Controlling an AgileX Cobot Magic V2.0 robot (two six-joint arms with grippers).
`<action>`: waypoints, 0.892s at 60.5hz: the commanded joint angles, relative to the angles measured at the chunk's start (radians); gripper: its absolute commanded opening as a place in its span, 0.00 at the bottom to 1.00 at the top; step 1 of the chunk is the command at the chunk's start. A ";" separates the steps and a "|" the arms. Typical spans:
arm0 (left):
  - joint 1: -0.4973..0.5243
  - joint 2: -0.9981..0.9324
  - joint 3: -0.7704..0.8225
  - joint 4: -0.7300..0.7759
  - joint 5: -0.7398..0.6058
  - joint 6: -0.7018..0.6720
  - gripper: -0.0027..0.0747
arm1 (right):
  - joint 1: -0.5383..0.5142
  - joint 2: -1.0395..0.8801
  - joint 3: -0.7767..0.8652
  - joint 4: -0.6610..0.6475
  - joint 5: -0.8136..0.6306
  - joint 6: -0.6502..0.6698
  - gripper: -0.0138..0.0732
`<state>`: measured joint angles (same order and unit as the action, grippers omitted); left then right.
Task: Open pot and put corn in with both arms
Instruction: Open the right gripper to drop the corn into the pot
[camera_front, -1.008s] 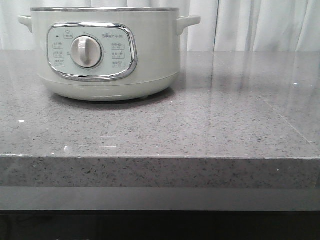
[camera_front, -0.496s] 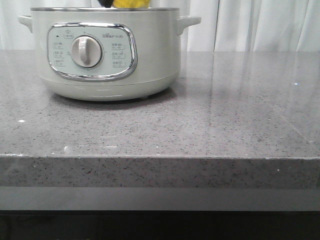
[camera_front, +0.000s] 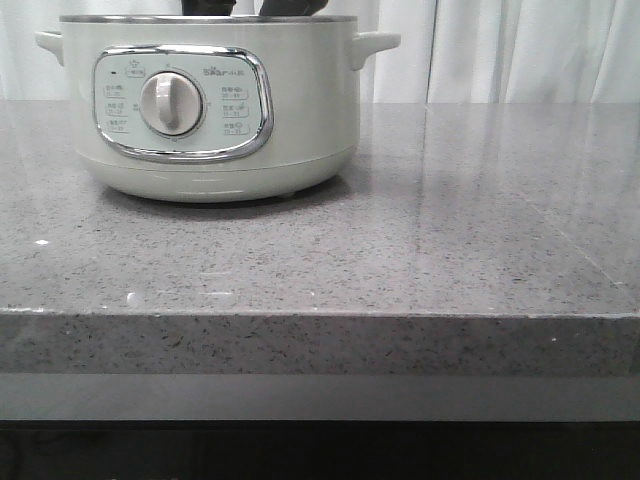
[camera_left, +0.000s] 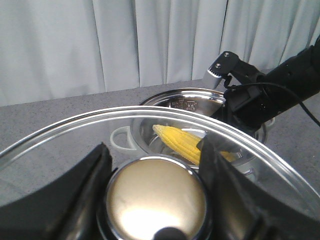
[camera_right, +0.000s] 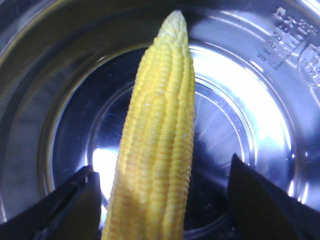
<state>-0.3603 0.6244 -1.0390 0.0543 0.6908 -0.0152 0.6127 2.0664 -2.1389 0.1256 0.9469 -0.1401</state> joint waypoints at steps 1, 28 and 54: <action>0.003 -0.003 -0.038 0.004 -0.153 -0.011 0.33 | -0.003 -0.116 -0.040 0.001 -0.008 0.004 0.79; 0.003 -0.003 -0.038 0.004 -0.153 -0.011 0.33 | -0.029 -0.546 0.372 -0.017 -0.076 0.019 0.79; 0.003 -0.003 -0.038 0.004 -0.153 -0.011 0.33 | -0.029 -1.046 0.961 -0.017 -0.321 0.019 0.79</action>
<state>-0.3603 0.6244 -1.0390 0.0543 0.6908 -0.0152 0.5885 1.1045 -1.2251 0.1107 0.7273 -0.1238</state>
